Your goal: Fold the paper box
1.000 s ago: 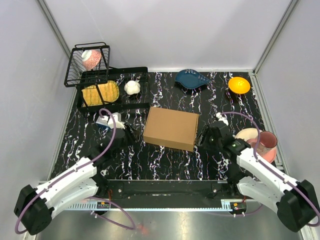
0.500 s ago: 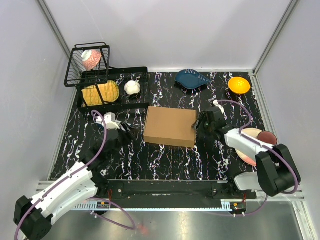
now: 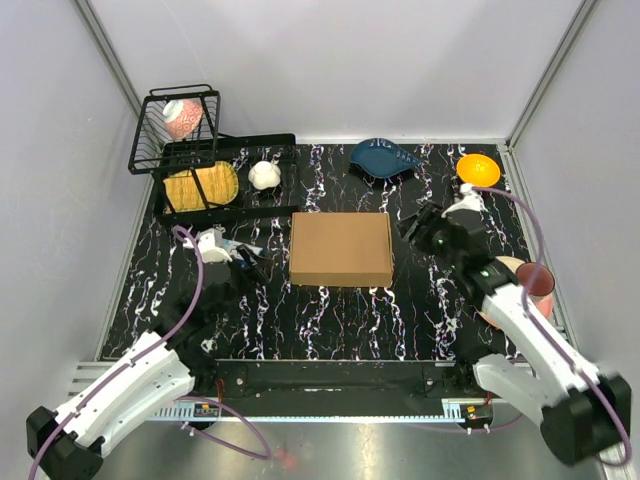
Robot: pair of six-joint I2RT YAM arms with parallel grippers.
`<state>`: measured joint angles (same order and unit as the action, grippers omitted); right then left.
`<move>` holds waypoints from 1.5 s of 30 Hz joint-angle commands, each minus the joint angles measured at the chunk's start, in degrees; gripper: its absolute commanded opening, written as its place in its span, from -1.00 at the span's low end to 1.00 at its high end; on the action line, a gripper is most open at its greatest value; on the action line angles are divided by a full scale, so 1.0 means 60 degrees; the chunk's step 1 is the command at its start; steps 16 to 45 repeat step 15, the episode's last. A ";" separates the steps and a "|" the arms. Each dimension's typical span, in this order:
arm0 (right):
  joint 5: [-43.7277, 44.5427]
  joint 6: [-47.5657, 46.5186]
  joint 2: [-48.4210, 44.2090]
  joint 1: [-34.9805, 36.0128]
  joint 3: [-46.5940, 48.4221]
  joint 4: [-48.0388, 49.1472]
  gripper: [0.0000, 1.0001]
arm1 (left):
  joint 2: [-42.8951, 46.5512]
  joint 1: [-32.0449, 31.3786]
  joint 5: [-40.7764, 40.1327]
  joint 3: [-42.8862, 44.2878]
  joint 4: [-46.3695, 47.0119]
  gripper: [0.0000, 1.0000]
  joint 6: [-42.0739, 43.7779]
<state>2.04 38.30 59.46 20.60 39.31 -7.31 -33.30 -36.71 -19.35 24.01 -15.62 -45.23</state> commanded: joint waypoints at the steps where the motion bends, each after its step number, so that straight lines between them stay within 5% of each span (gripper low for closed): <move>1: 0.0172 -0.0670 -0.1706 -0.0035 0.0654 -0.1386 0.36 | -0.0234 0.0068 -0.0889 0.1019 -0.0849 0.69 -0.0765; 7: 0.0362 -0.1315 -0.2775 -0.0035 0.0495 -0.2297 0.38 | -0.1056 0.0068 -0.0979 0.2048 -0.2099 0.71 -0.1441; 45: 0.0231 -0.1418 -0.3172 -0.0035 0.0450 -0.2473 0.38 | -0.0471 0.0068 -0.0832 0.1989 -0.2040 0.73 -0.1105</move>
